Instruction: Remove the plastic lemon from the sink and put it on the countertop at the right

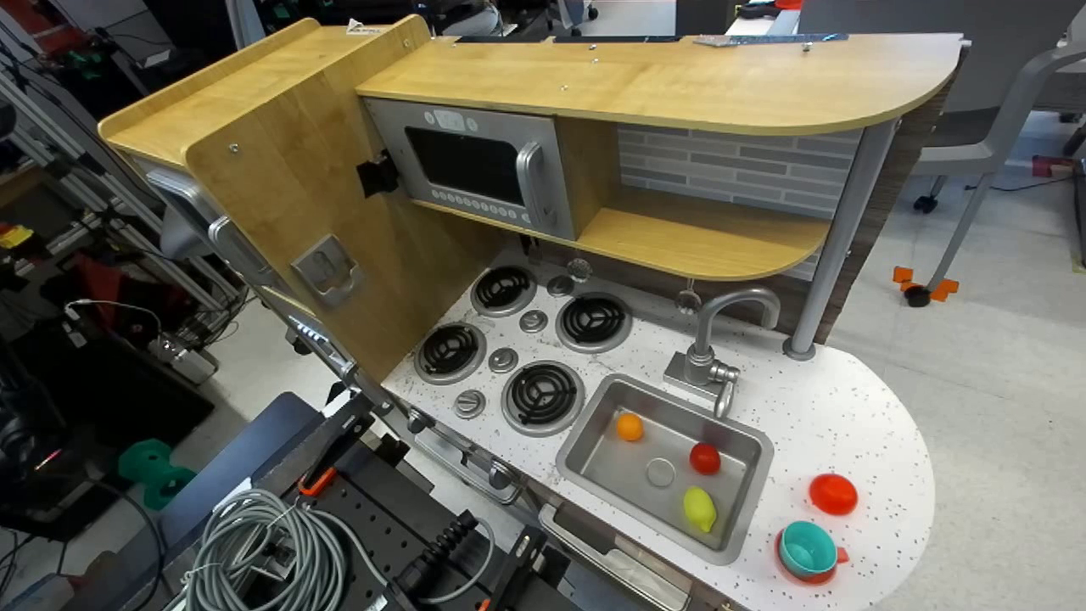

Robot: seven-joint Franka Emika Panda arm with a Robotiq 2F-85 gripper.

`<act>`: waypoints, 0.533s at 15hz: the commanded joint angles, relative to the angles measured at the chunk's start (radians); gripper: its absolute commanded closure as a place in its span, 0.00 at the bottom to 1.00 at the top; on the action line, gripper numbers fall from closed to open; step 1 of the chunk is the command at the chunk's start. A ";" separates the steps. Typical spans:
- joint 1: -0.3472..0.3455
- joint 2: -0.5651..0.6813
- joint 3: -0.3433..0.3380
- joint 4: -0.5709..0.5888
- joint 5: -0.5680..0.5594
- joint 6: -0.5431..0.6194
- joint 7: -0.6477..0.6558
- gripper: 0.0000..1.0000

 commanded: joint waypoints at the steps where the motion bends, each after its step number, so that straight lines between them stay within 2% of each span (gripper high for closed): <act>1: -0.001 -0.015 -0.029 -0.020 -0.040 0.028 -0.025 0.00; 5: -0.022 -0.009 -0.100 -0.055 -0.112 0.071 -0.091 0.00; 6: -0.027 0.117 -0.090 -0.098 -0.145 0.218 -0.060 0.00; 8: -0.040 0.179 -0.108 -0.126 -0.176 0.332 -0.046 0.00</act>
